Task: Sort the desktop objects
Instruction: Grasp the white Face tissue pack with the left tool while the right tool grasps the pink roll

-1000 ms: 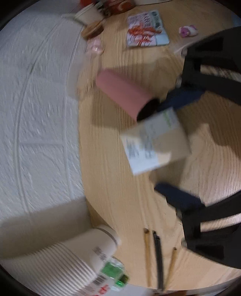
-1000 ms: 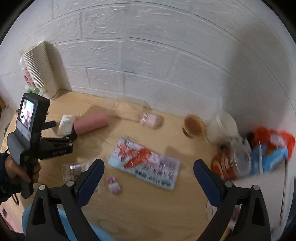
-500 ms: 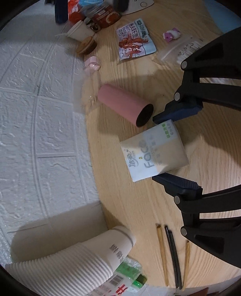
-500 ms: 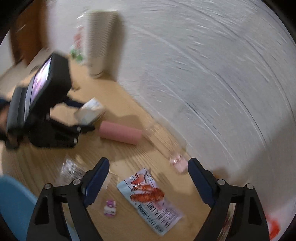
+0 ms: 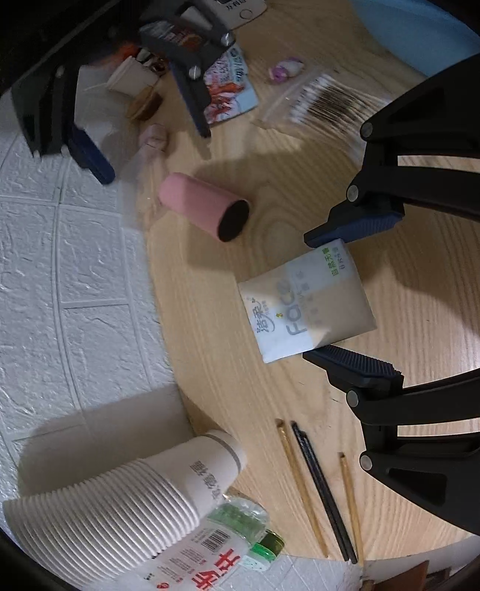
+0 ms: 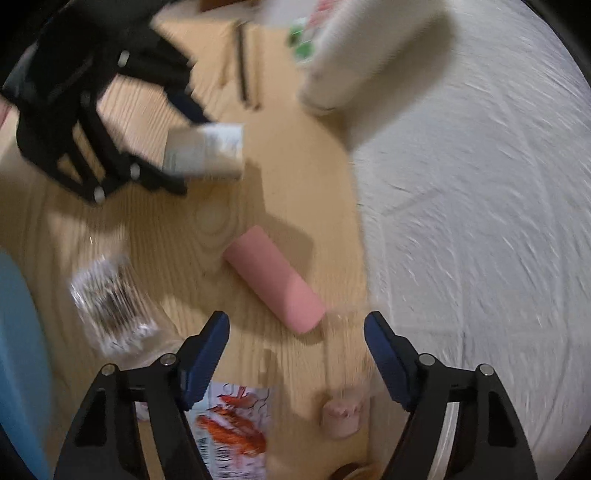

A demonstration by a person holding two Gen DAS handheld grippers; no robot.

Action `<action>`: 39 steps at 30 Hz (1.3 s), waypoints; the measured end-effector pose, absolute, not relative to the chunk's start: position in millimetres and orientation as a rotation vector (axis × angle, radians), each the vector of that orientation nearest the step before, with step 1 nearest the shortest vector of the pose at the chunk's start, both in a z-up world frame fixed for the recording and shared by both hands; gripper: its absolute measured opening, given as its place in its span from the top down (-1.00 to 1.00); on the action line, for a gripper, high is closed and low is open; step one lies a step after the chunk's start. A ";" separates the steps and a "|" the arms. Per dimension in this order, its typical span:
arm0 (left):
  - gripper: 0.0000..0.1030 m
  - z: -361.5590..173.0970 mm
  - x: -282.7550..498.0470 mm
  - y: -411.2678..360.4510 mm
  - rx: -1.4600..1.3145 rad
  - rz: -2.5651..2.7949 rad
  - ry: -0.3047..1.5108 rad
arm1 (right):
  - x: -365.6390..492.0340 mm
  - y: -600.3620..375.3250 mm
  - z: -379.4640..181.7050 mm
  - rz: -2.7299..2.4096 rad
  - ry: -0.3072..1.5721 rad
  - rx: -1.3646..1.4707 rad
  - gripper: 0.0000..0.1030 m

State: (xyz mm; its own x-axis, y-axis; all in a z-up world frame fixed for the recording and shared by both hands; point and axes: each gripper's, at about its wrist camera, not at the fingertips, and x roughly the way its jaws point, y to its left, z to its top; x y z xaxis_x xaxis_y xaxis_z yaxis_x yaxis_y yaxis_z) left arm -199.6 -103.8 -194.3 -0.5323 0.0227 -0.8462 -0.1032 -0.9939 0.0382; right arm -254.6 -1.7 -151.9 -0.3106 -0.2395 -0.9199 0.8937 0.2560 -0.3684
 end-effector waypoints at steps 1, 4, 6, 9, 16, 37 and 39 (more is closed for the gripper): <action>-0.01 -194.8 -198.6 -103.6 -1.481 2.685 0.123 | -254.3 -5.1 -157.5 -1.274 1.451 0.643 -0.47; -0.01 -195.3 -195.9 -106.4 -1.483 2.690 0.100 | -255.8 -13.9 -168.9 -1.212 1.466 0.633 -0.39; -0.01 -196.5 -194.6 -109.0 -1.491 2.694 0.075 | -256.6 -19.1 -174.6 -1.186 1.479 0.621 -0.37; -0.01 -198.8 -193.4 -108.9 -1.495 2.682 0.048 | -259.4 -29.6 -180.1 -1.152 1.490 0.621 -0.38; -0.01 -193.3 -188.4 -106.3 -1.469 2.678 0.032 | -263.8 -41.3 -196.8 -1.039 1.522 0.653 -0.37; -0.01 -180.6 -174.1 -111.3 -1.464 2.702 -0.009 | -319.6 -29.8 -222.7 -0.851 1.469 0.864 -1.00; -0.01 -178.7 -173.7 -112.8 -1.458 2.707 -0.015 | -324.5 -24.1 -223.4 -0.819 1.470 0.894 -1.00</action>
State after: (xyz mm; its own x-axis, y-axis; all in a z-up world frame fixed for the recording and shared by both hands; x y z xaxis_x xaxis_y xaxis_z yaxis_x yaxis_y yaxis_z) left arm -173.7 -112.8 -178.7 -0.5484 0.0636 -0.8338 -0.0544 -0.9977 -0.0403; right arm -324.5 -24.1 -223.4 -0.0364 0.0748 -0.9965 0.8867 0.4623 0.0023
